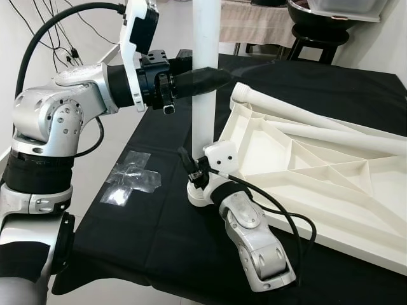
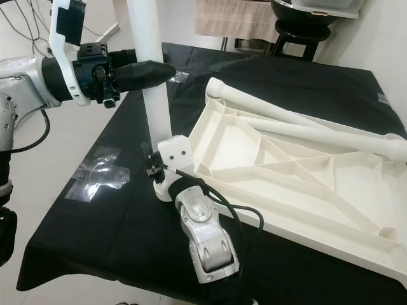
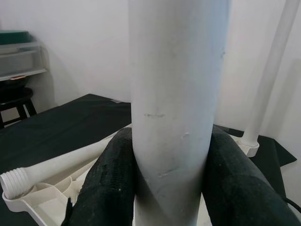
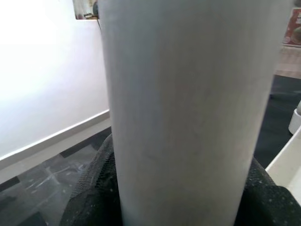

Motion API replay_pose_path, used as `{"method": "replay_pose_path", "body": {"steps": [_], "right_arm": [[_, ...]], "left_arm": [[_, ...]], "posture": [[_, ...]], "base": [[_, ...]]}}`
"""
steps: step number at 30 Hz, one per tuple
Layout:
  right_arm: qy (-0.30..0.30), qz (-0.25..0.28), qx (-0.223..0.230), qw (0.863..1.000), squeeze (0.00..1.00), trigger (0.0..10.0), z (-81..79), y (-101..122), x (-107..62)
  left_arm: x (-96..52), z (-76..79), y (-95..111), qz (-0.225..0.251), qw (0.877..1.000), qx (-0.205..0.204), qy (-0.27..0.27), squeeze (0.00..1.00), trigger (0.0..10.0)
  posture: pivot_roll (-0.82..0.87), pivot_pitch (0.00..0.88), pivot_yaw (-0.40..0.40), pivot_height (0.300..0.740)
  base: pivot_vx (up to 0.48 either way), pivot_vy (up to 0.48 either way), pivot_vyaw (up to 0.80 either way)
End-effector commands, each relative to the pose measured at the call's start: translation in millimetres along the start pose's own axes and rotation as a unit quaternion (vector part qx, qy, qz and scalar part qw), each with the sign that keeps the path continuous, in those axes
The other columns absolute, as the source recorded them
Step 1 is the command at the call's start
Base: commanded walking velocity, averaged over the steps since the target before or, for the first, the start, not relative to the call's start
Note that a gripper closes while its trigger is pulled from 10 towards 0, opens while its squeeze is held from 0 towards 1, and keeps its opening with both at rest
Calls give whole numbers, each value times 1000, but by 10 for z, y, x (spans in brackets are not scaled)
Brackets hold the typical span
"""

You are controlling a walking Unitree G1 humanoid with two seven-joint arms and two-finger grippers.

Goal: Building children table

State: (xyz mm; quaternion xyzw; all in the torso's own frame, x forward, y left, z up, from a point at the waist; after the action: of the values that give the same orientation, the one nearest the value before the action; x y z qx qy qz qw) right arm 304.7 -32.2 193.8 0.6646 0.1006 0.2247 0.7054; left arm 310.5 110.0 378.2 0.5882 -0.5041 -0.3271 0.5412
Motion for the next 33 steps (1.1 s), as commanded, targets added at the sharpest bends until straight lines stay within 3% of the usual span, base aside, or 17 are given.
{"method": "replay_pose_path", "body": {"steps": [1,8,9,10,11,12,17,19,20,21,22,28,33], "right_arm": [[46,-7,9,999,1000,10000,-19,-11,70],[165,27,22,986,1000,10000,153,188,153],[228,35,7,973,1000,10000,209,284,167],[284,41,-21,958,875,10000,250,363,166],[320,42,-44,945,329,10000,279,413,162],[344,38,-56,936,0,10000,301,436,162],[394,20,-74,916,0,10000,391,457,252],[408,12,-58,911,0,9804,403,432,281],[417,5,-56,907,0,4039,409,410,290],[422,1,-56,905,0,4039,413,395,295],[432,-3,-57,900,0,0,408,373,284],[466,-10,-37,884,0,0,429,314,247],[465,-14,-22,885,0,0,489,254,259]], "left_arm": [[13,15,-36,-13,1000,-1,-10,0,0],[23,31,-36,-10,1000,-1,-19,0,0],[21,46,-38,-9,1000,-2,-24,0,0],[20,61,-38,-9,1000,-2,-29,0,0],[19,73,-38,-9,999,-2,-33,0,0],[18,83,-38,-10,999,-3,-37,0,0],[17,138,-41,-11,999,-4,-52,0,0],[19,151,-40,-11,998,-4,-55,0,0],[20,153,-38,-11,998,-4,-56,0,0],[20,154,-38,-11,998,-4,-56,0,0],[21,157,-36,-12,998,-4,-57,0,0],[25,163,-37,-14,998,-5,-60,0,0],[30,167,-42,-13,998,-4,-63,0,0]], "posture": [[49,165,-29,740],[48,164,-28,740],[47,162,-25,740],[49,161,-25,740],[49,162,-24,740],[51,163,-23,740],[56,161,-20,740],[59,163,-18,740],[61,163,-20,740],[61,163,-20,740],[63,164,-19,740],[63,160,-18,740],[60,154,-17,740]], "base": [[0,0,0],[0,0,0],[0,0,0],[0,0,0],[0,0,0],[0,0,0],[0,0,0],[0,0,0],[0,0,0],[0,0,0],[0,0,0],[0,0,0],[0,0,0]]}}
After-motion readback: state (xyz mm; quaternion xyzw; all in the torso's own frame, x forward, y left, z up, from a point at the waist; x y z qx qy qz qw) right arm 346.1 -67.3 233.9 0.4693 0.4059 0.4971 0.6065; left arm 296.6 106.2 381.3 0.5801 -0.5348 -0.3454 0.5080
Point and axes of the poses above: a point about 5 cm out from each wrist's last joint towards the gripper, its own x axis pointing out of the wrist towards the gripper, its own y axis along the axis of the wrist's last joint, z = x × y, the point moved 1 cm from there along x, pointing out of the wrist towards the gripper, and after that the axes turned 1 degree about -x, right-handed, at the moved point
